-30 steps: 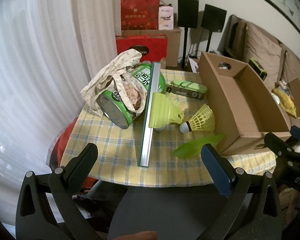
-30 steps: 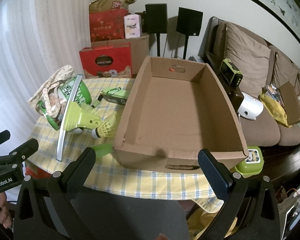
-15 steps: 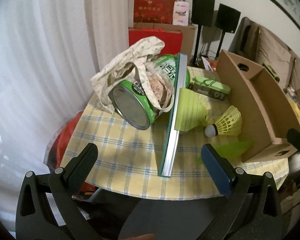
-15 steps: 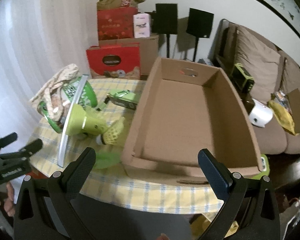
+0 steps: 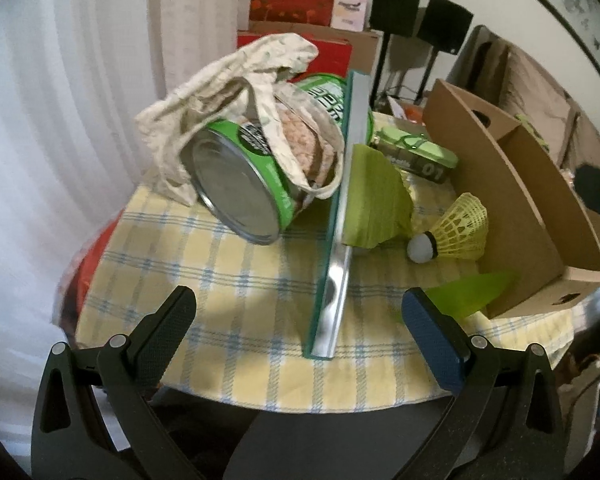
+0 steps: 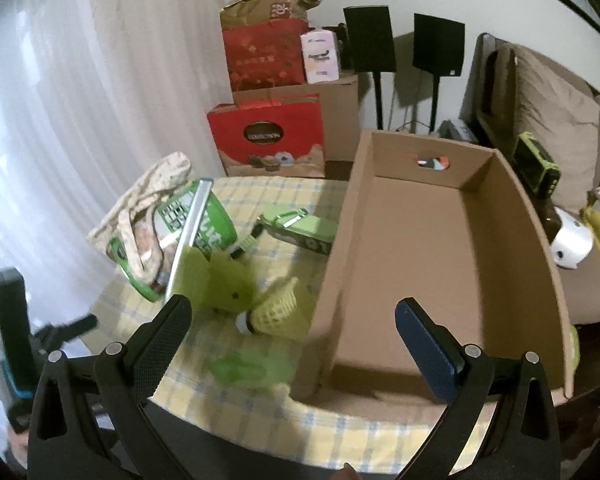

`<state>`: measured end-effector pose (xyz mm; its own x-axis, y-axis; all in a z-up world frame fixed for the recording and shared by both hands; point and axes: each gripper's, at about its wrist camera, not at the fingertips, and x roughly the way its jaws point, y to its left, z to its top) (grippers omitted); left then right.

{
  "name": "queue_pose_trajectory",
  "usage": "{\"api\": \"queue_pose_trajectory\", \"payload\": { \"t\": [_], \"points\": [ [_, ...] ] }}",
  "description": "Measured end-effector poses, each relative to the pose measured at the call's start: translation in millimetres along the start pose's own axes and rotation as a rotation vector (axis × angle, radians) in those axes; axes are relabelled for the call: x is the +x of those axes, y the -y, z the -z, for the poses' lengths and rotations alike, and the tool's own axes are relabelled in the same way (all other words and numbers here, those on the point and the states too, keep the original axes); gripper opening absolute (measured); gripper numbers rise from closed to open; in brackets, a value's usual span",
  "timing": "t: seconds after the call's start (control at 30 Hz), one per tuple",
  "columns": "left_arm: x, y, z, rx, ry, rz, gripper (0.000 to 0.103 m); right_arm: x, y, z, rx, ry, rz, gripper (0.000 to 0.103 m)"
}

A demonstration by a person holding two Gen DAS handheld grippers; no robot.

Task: Organize objects
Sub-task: 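Move the right tool toward the green-handled squeegee standing by the can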

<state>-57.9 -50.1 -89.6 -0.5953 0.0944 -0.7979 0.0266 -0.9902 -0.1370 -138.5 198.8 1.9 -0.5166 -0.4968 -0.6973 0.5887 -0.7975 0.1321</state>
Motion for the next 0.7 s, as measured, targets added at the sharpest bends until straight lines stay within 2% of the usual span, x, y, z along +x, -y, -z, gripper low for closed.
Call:
{"api": "queue_pose_trajectory", "payload": {
  "t": [0.23,0.33,0.47,0.57,0.7],
  "points": [
    [14.6,0.5,-1.1,0.0,-0.01,0.038,0.098,11.3,-9.4,-10.5,-0.043,0.014,-0.046,0.099],
    [22.7,2.4,-2.3,0.01,-0.023,0.042,0.093,28.0,-21.9,-11.3,-0.134,-0.031,-0.046,0.095],
    [30.1,1.4,-1.6,0.012,-0.024,0.042,0.089,51.9,-41.9,-9.4,-0.271,-0.098,-0.066,0.078],
    [39.8,-1.8,-1.0,0.008,-0.048,0.055,0.081,64.9,-52.3,-5.7,-0.343,-0.131,-0.095,0.074],
    [45.4,-3.2,1.1,0.015,-0.054,0.08,0.076,80.5,-65.8,-2.0,-0.429,-0.182,-0.153,0.074]
  ]
}}
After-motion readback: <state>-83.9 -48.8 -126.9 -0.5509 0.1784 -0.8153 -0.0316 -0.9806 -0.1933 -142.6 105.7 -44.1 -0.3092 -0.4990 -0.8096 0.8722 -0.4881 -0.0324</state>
